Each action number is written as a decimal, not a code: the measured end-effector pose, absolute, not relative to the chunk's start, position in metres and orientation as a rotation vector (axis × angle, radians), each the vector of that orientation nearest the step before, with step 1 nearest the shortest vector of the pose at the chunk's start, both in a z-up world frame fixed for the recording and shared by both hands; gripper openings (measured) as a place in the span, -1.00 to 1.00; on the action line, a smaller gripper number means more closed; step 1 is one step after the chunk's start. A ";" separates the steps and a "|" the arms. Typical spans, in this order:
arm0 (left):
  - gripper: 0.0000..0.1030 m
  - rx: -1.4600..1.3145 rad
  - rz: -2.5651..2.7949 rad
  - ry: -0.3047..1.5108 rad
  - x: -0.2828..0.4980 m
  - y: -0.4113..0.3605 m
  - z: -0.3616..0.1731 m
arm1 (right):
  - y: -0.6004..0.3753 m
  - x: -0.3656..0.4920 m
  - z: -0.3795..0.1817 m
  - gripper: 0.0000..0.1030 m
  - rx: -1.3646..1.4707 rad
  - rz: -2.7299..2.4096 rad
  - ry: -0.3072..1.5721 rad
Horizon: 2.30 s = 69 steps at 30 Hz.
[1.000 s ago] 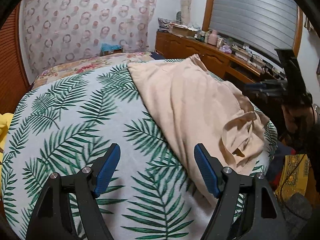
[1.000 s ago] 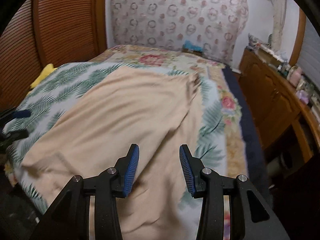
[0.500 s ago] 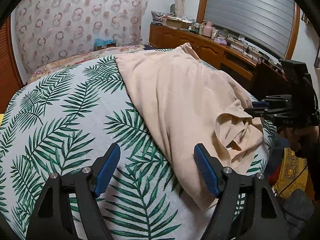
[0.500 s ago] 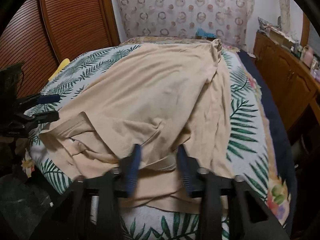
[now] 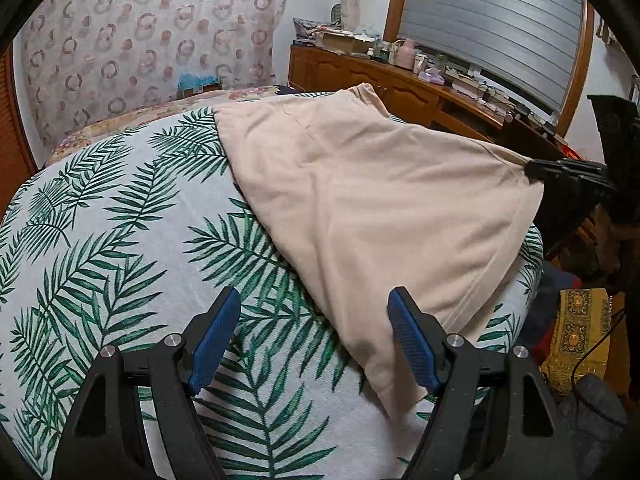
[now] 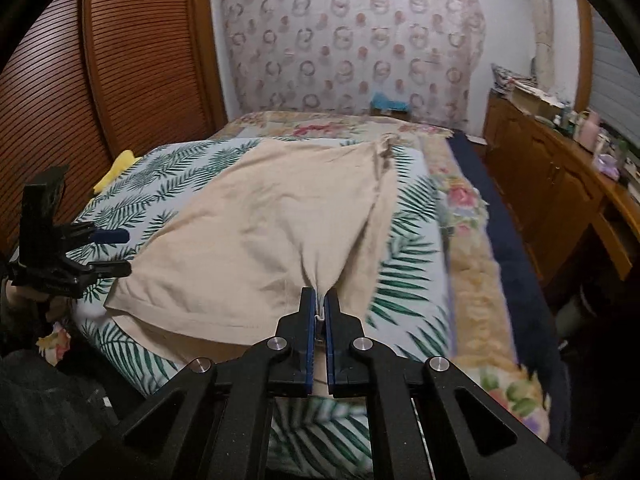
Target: Fold small clothes
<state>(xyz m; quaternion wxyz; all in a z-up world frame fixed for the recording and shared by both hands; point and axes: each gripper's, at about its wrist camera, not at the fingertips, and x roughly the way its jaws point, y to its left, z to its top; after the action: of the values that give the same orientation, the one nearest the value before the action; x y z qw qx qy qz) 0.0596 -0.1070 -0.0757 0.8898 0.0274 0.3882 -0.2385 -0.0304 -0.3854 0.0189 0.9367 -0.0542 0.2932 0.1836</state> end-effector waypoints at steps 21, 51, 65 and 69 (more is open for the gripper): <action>0.49 0.068 -0.498 0.831 0.057 -0.115 -0.080 | -0.365 -0.009 -0.011 0.08 -0.089 0.298 0.696; -0.85 0.068 -0.644 0.887 0.032 -0.125 -0.078 | -0.365 -0.004 -0.034 -0.84 -0.061 0.460 0.710; -0.87 -0.003 -0.538 0.667 0.126 -0.108 0.002 | -0.380 0.028 0.035 -0.84 0.037 0.470 0.466; -0.87 -0.018 -0.505 0.644 0.166 -0.105 0.013 | -0.370 0.056 0.046 -0.84 0.032 0.453 0.437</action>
<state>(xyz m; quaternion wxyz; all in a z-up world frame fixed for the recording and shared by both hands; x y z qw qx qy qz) 0.1656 -0.1054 0.0130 0.9174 -0.0089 0.3131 -0.2454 0.0561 -0.3699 0.0458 0.9507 0.0159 0.2151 0.2227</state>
